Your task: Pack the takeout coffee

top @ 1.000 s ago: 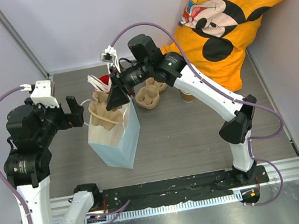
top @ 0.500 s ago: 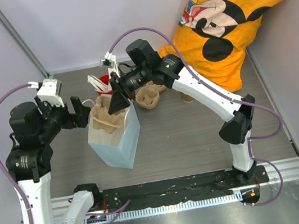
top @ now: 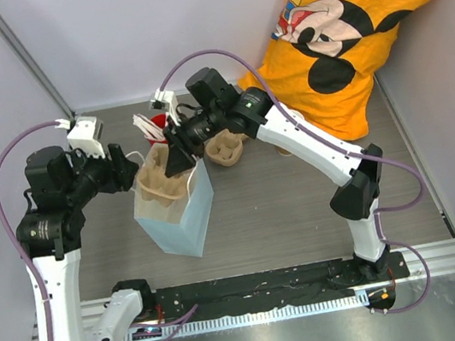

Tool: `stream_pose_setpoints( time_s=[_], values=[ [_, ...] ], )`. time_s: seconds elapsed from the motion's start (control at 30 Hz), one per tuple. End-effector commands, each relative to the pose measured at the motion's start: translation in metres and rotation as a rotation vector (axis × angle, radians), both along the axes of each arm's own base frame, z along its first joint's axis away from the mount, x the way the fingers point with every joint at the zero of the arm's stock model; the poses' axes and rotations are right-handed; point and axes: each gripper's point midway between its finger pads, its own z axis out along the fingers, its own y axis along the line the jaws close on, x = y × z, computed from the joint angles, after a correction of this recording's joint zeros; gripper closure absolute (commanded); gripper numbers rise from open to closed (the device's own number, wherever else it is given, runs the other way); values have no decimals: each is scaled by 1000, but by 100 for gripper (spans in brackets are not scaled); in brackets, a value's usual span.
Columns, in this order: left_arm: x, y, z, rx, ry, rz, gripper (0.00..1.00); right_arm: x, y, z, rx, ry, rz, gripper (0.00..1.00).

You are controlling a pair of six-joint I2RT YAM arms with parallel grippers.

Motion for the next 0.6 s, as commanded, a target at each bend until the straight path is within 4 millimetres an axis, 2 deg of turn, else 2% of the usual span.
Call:
stream_pose_setpoints(
  time_s=[0.0,0.43,0.57],
  values=[
    [2,-3,11,-22,-46,-13,43,6,7,1,-8,-80,-21,97],
    [1,-6,8,-27,-32,-29,48,22,15,-26,-122,-225,-89,98],
    [1,-7,6,-26,-27,-34,52,20,15,-31,-154,-264,-84,98]
  ],
)
